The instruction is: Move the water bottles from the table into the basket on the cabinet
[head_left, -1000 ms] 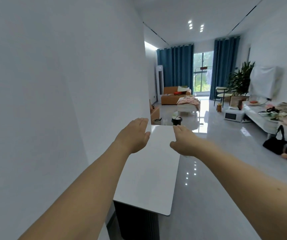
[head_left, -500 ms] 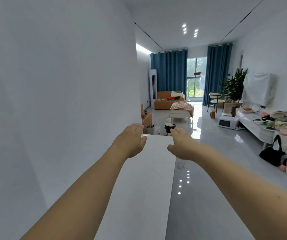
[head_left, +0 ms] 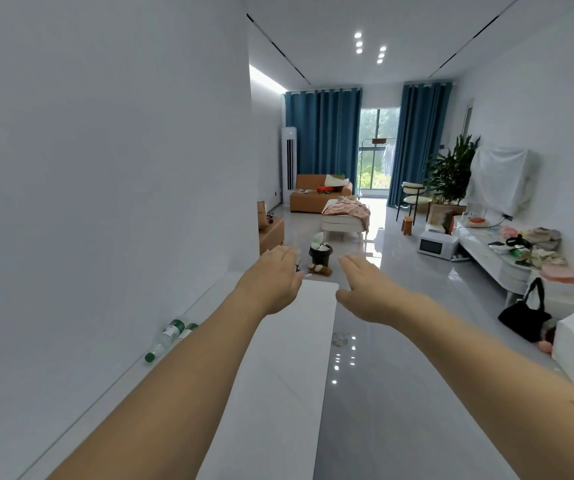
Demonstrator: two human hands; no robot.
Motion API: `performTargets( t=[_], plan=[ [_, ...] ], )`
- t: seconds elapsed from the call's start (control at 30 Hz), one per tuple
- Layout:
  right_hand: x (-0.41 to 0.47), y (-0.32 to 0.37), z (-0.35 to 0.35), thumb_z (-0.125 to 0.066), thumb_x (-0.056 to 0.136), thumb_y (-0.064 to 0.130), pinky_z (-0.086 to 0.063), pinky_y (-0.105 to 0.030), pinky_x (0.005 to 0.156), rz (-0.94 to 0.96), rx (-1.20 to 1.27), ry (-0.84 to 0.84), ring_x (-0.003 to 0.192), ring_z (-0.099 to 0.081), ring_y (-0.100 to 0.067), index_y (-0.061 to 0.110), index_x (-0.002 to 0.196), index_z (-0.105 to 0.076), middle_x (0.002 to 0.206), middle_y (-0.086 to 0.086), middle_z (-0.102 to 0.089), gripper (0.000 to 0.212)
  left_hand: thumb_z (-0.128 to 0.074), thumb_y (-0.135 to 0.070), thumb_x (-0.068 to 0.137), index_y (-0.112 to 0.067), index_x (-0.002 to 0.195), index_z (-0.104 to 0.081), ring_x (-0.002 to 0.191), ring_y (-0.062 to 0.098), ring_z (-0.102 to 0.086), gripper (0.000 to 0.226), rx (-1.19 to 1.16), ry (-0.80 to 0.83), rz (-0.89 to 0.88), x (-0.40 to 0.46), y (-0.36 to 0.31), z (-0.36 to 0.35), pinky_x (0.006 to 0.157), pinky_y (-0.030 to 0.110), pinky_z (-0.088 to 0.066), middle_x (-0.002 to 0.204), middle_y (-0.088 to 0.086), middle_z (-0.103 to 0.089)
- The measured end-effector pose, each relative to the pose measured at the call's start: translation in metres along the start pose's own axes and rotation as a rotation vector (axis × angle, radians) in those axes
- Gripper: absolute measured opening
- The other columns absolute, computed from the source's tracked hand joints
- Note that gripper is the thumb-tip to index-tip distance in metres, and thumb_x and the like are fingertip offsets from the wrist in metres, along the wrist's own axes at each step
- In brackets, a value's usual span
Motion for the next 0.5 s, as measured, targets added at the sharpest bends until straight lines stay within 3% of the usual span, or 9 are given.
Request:
performTargets(
  t=[0.1, 0.33, 0.5],
  plan=[
    [0.032, -0.037, -0.002, -0.046, 0.094, 0.024, -0.016, -0.036, 0.116, -0.027, -0.003, 0.018, 0.144, -0.016, -0.027, 0.005, 0.149, -0.022, 0.157, -0.011, -0.021, 0.062, -0.038, -0.030, 0.101, -0.008, 0.144, -0.036, 0.137, 0.023, -0.032, 0.049, 0.008, 0.029, 0.017, 0.032, 0.002, -0.025, 0.111, 0.033, -0.026, 0.150, 0.009, -0.038],
    [0.135, -0.133, 0.025, -0.050, 0.093, 0.027, -0.019, -0.037, 0.115, -0.036, 0.014, -0.050, 0.142, -0.021, -0.028, 0.007, 0.151, -0.018, 0.157, -0.011, -0.022, 0.069, -0.039, -0.030, 0.100, -0.006, 0.134, -0.045, 0.128, 0.026, -0.040, 0.043, 0.067, -0.020, 0.073, 0.149, 0.000, -0.056, 0.105, 0.035, -0.032, 0.140, 0.011, -0.046],
    [0.204, -0.190, 0.036, -0.051, 0.090, 0.027, -0.022, -0.037, 0.113, -0.046, 0.008, -0.035, 0.141, -0.024, -0.028, 0.007, 0.146, -0.029, 0.154, -0.012, -0.028, 0.063, -0.039, -0.031, 0.099, -0.008, 0.139, -0.042, 0.129, 0.027, -0.041, 0.047, 0.095, -0.032, 0.097, 0.224, -0.003, -0.079, 0.106, 0.037, -0.034, 0.144, 0.010, -0.044]
  ],
)
Point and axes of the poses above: each hand's wrist, its own x-axis towards the middle knuckle, its own z-axis out of the back of the hand, y = z × x, the point moved 9 cm from there along x, towards the middle knuckle
